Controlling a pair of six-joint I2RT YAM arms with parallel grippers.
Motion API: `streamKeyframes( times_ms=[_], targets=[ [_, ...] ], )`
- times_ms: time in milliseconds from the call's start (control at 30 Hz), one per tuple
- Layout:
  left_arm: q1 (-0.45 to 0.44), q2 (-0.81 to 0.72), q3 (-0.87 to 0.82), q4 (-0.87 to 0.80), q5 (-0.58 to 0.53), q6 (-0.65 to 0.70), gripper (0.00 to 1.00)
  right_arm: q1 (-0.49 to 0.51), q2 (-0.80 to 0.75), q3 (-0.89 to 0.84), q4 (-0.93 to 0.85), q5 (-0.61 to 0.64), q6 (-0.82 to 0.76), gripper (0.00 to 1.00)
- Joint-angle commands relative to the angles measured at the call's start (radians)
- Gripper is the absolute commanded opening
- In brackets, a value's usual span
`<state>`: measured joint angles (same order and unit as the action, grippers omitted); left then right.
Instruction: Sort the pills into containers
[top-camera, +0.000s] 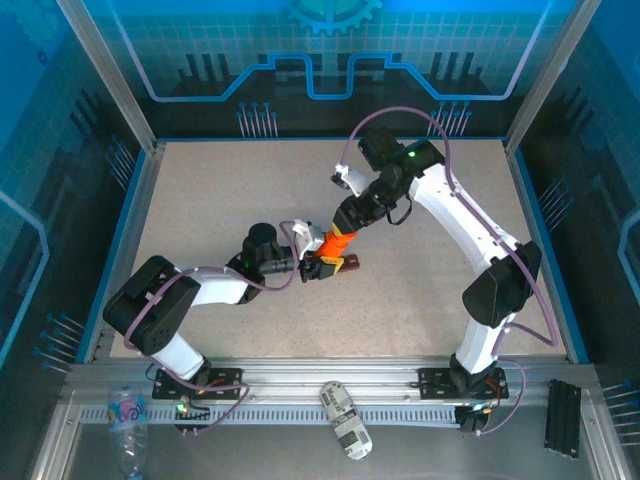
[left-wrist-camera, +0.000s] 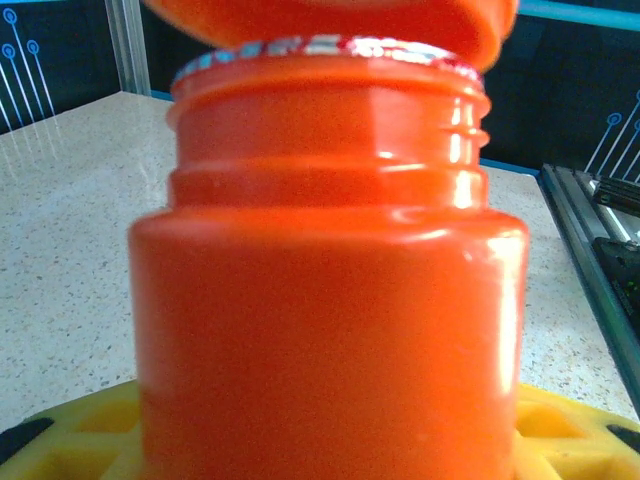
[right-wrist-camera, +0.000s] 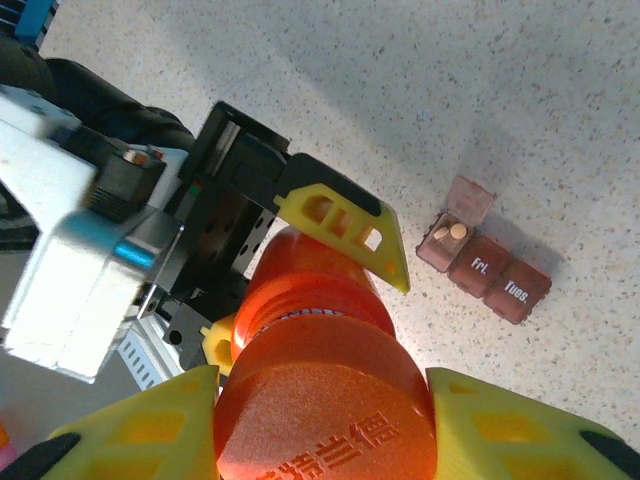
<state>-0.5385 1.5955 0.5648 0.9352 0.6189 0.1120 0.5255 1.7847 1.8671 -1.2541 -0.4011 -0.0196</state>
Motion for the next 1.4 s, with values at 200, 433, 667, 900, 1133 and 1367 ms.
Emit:
streamKeyframes(
  times_ms=[200,433,667,900,1133,1367],
  targets=[
    [0.009,-0.029,0.044,0.003,0.040,0.029,0.00,0.027,0.017,-0.051,0.032,-0.049,0.001,0.43],
    [0.009,-0.031,0.047,0.001,0.057,0.034,0.00,0.029,0.034,-0.049,0.033,-0.048,-0.007,0.43],
    [0.010,-0.054,0.042,-0.003,0.077,0.063,0.00,-0.006,0.065,-0.033,0.021,-0.117,-0.034,0.45],
    [0.010,-0.078,0.048,-0.001,0.085,0.063,0.00,-0.051,0.078,-0.056,0.021,-0.207,-0.056,0.48],
    [0.010,-0.079,0.062,-0.003,0.087,0.053,0.00,-0.031,0.075,-0.082,0.046,-0.210,-0.034,0.47],
    [0.010,-0.072,0.073,0.005,0.073,0.029,0.00,0.017,0.079,-0.116,0.095,-0.156,0.047,0.46]
  ],
)
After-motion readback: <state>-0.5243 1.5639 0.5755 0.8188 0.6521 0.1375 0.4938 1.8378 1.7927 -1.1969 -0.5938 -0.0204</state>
